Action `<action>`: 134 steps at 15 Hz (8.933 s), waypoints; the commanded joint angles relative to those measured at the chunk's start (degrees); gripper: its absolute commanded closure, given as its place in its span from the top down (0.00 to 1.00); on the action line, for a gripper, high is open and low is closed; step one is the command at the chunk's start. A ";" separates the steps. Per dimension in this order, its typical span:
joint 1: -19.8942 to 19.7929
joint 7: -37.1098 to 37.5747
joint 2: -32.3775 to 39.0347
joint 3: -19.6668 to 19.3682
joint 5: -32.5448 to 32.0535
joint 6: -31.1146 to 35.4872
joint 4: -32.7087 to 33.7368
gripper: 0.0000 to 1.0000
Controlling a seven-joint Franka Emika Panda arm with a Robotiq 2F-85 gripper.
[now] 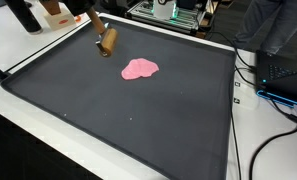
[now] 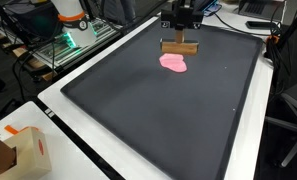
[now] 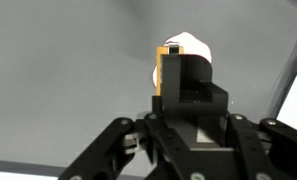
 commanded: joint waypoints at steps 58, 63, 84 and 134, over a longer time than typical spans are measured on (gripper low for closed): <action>13.61 -40.54 -9.36 6.21 -22.61 26.96 -31.29 0.23; 13.34 -40.82 -9.00 6.03 -21.77 30.35 -31.48 0.23; 11.21 -41.85 -3.03 4.78 -18.01 21.00 -24.74 0.23; 12.20 -45.03 1.15 5.65 -20.87 12.41 -18.70 0.23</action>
